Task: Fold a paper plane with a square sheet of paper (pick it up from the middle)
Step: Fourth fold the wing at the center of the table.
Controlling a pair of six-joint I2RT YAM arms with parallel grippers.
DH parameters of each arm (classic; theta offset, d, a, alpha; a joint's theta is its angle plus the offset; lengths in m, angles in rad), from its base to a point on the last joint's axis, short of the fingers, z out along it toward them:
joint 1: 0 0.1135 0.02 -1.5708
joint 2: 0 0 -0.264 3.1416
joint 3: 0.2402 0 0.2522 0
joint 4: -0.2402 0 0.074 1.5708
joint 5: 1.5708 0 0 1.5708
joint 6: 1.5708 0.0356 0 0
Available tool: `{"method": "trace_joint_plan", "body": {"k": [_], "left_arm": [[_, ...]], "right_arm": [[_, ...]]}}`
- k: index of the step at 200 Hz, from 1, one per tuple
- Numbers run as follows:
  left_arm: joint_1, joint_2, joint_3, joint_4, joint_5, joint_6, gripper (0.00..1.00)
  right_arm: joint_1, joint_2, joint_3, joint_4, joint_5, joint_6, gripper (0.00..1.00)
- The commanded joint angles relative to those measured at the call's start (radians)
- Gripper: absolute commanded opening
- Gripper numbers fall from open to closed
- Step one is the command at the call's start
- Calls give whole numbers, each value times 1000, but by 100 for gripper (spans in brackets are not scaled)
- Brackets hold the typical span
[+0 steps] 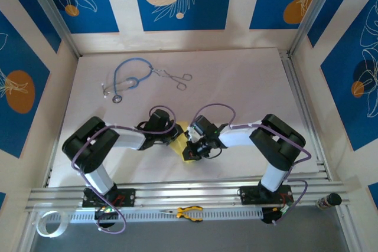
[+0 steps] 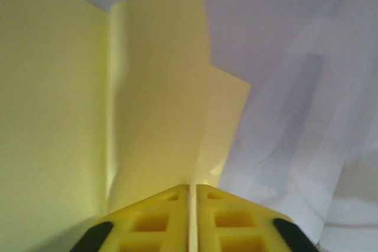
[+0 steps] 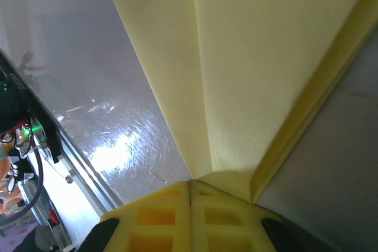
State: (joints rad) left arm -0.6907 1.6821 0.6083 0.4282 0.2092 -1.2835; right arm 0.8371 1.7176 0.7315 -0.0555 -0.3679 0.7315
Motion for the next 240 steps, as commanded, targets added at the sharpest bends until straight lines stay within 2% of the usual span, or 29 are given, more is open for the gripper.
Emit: {"method": "trace_joint_plan", "body": {"k": [1,12,51,113,167,240], "left_arm": [[-4,-53,5,23,2,40,17],[-4,-68,13,7,-1,52,22],[-5,-115,35,-67,-11,94,26],[-4,-169,75,-179,-42,143,26],[-6,-157,100,-184,-21,157,22],[-6,-62,147,-120,56,148,17]], "right_arm": [[-13,31,-35,-132,114,-34,1],[-22,33,-32,-135,108,-43,1],[-47,30,-33,-133,90,-59,1],[-86,11,-46,-141,89,-79,1],[-110,7,-56,-135,80,-93,1],[-138,16,-64,-107,83,-63,2]]}}
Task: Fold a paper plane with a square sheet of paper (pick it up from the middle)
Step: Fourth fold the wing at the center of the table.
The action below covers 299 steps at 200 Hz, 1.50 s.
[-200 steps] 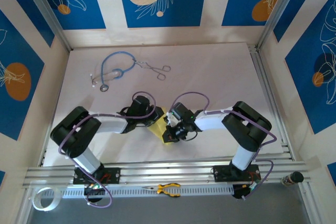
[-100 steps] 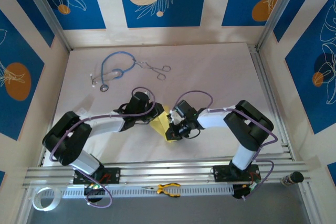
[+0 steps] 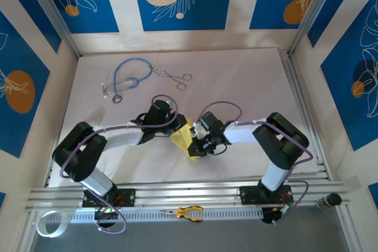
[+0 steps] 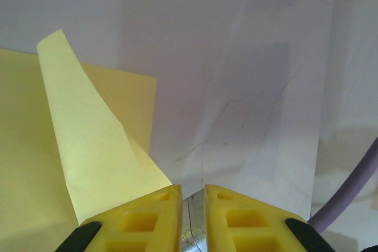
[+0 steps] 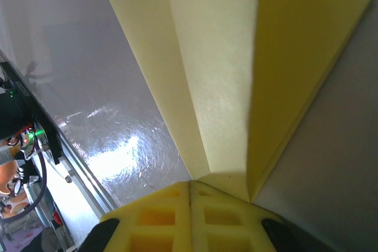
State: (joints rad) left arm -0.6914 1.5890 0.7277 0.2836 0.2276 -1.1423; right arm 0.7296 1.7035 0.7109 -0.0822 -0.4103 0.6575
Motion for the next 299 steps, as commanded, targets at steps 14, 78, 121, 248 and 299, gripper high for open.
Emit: {"method": "trace_joint_plan", "body": {"k": [14,78,121,248,299], "left_arm": [[-6,41,35,25,44,9,17],[-5,88,68,33,82,15,14],[-8,133,108,35,110,19,12],[-27,250,146,28,112,10,7],[-25,294,125,43,93,7,7]], "right_arm": [[-38,30,-46,-74,123,15,2],[-62,21,-61,-60,126,21,2],[-85,13,-71,-48,128,19,2],[-98,5,-94,-12,116,37,2],[-98,-15,-93,-19,101,27,2]]}}
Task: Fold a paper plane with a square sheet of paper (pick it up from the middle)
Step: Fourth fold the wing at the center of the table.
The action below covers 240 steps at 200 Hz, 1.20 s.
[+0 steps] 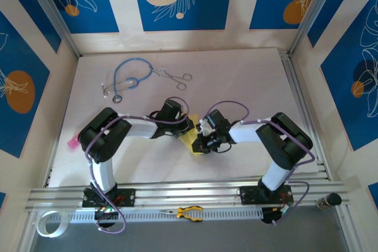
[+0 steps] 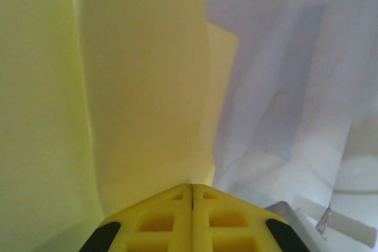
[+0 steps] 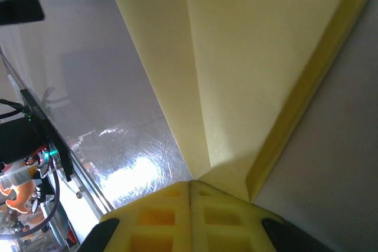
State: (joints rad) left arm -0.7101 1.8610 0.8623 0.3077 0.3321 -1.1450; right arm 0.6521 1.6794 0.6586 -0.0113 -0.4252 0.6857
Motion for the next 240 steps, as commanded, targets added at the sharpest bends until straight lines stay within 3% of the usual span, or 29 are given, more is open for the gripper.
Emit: {"method": "trace_joint_plan", "body": {"k": [1,93,127,206,240], "left_arm": [[-7,23,-10,19,-12,9,7],[-6,38,-43,26,-19,5,6],[-7,39,-40,26,-18,4,6],[-8,31,-42,33,-16,2,6],[-9,15,-44,50,-12,7,7]], "right_arm": [[-20,9,-40,-90,116,-1,2],[-72,-233,-64,-13,46,114,16],[-75,-151,-1,10,-7,137,13],[-57,-10,77,8,27,155,11],[-58,19,35,-3,64,161,9]]}}
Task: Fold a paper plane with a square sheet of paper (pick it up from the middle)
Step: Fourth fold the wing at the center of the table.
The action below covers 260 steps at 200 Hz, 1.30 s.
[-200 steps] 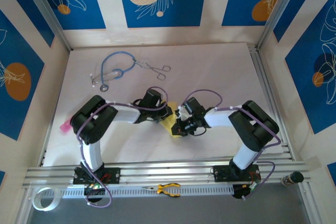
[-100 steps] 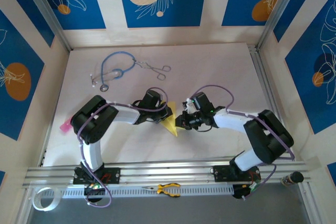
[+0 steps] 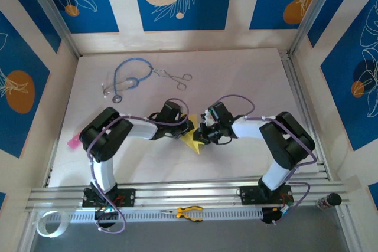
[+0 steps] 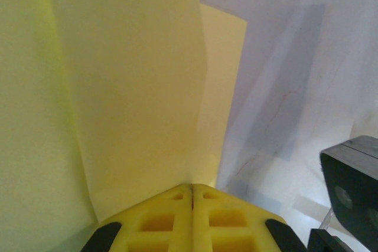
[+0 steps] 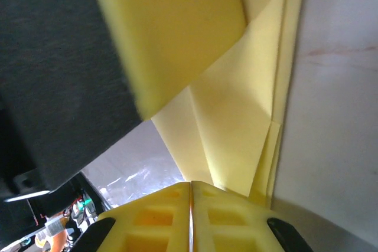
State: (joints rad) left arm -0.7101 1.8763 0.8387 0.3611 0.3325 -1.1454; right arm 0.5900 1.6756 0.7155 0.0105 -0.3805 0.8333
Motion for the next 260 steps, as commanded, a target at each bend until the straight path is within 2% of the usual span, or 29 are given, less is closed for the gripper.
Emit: {"method": "trace_joint_plan", "body": {"k": [1,21,58,99,127,183,217,260], "left_arm": [[-8,-1,-20,-2,-11,8,7],[-9,-28,-17,24,0,0,8],[-8,-115,-34,18,-9,16,16],[-8,-180,-65,-73,-29,50,14],[-15,-156,-54,-79,-3,55,9],[-26,-63,25,-74,35,57,10],[-23,-29,43,-150,-15,70,8],[22,20,36,-139,-34,86,7]], "right_arm": [[4,24,-25,-24,19,14,9],[1,38,-57,-10,5,16,7],[-12,41,-52,-75,3,-68,5],[-53,40,-19,-158,-21,-180,4],[-71,53,-1,-177,-45,-220,4],[-83,80,28,-211,-62,-264,4],[-84,81,21,-213,-49,-261,3],[-71,79,0,-221,-1,-253,2]]}}
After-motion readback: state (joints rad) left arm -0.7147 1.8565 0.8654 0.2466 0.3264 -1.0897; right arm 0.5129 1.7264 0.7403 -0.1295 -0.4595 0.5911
